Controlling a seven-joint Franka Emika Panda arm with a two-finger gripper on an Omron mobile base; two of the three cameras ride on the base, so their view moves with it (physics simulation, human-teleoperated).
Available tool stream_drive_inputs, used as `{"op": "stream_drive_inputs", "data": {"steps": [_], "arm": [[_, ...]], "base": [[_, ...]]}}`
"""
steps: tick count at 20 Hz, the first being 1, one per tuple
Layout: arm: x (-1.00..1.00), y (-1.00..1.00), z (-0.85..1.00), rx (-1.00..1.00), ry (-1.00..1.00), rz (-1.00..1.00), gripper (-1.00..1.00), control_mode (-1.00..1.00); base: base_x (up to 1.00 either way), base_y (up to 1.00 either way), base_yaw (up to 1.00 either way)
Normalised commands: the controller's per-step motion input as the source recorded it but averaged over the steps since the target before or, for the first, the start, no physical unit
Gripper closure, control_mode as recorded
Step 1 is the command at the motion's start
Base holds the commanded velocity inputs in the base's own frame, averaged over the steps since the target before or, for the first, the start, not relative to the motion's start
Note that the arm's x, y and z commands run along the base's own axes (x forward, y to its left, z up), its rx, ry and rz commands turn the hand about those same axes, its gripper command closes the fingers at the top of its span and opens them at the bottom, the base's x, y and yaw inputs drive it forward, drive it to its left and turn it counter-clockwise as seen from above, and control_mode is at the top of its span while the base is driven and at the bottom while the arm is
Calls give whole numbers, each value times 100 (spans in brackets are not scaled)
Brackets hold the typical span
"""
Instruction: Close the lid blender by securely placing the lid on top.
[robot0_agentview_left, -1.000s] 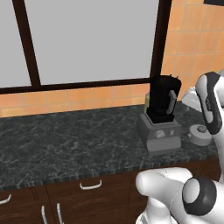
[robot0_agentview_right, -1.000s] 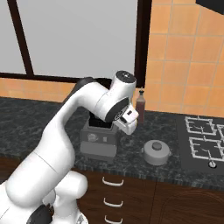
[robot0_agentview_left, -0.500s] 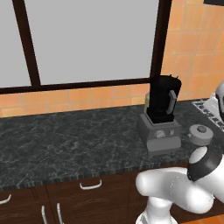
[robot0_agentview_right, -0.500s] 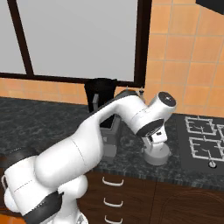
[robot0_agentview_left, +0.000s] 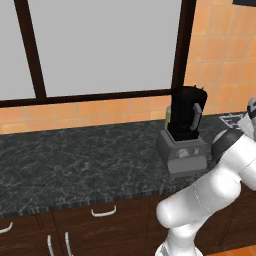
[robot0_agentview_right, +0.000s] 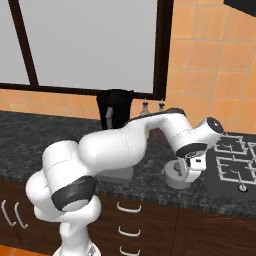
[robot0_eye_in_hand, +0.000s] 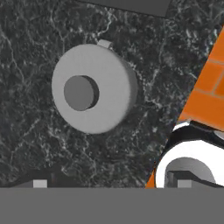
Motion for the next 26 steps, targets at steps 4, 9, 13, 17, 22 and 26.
{"op": "stream_drive_inputs", "data": {"steps": [4, 9, 13, 17, 22, 26], "arm": [[55, 0, -27, 5, 14, -3, -100, -100], [38, -8, -26, 3, 15, 0, -100, -100], [41, -23, -25, 6, 11, 0, -100, -100], [12, -8, -19, 5, 1, -1, -100, -100], [18, 0, -4, 1, 0, -4, -100, -100], [4, 22, -25, 0, 1, -3, -100, -100]], "base": [[0, 0, 0], [0, 0, 0], [0, 0, 0], [0, 0, 0], [0, 0, 0], [0, 0, 0]]}}
